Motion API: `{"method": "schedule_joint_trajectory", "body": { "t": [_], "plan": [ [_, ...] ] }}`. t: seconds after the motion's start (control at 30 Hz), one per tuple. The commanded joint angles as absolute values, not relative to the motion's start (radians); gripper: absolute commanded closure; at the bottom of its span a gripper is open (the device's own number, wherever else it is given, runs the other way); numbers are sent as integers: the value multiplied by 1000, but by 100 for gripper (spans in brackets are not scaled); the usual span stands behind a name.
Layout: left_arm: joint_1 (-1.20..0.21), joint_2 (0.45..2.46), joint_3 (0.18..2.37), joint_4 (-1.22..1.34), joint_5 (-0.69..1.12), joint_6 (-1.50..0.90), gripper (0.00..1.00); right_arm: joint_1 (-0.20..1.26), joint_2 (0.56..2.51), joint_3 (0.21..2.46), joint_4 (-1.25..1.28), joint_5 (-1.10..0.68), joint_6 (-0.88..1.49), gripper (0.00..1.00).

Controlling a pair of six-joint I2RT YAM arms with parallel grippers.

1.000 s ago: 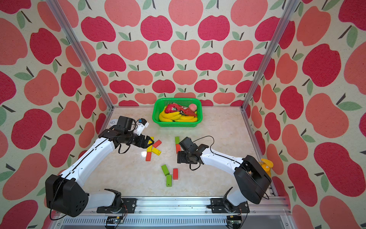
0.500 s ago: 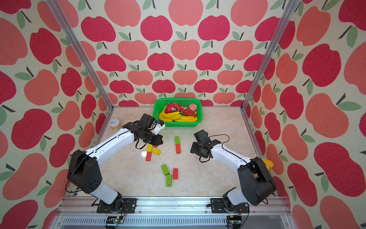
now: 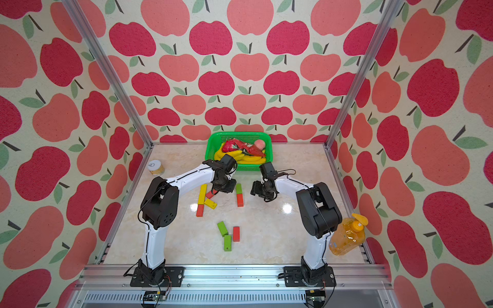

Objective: Assemble the letter k with building blocks
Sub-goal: Adjust the building block at the center of the board.

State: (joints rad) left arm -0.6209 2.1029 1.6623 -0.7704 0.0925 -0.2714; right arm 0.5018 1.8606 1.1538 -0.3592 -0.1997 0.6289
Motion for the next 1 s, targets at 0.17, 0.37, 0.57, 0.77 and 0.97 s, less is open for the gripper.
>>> {"method": "schedule_joint_trajectory", "body": {
  "t": [0.17,0.37,0.57,0.77,0.97],
  "plan": [
    [-617,2165,1705,-776,71,-288,100,536,1927,1206,-424,-264,600,33],
    [-613,2187,1712,-758,83,-299,100,559,1943,1198,-438,-275,617,34],
    [-613,2194,1710,-738,95,-306,100,584,1949,1195,-470,-272,621,34],
    [-613,2211,1718,-732,110,-312,100,586,1941,1185,-492,-259,623,34],
    [-616,2216,1724,-723,129,-315,100,586,1934,1177,-505,-238,630,34]
  ]
}}
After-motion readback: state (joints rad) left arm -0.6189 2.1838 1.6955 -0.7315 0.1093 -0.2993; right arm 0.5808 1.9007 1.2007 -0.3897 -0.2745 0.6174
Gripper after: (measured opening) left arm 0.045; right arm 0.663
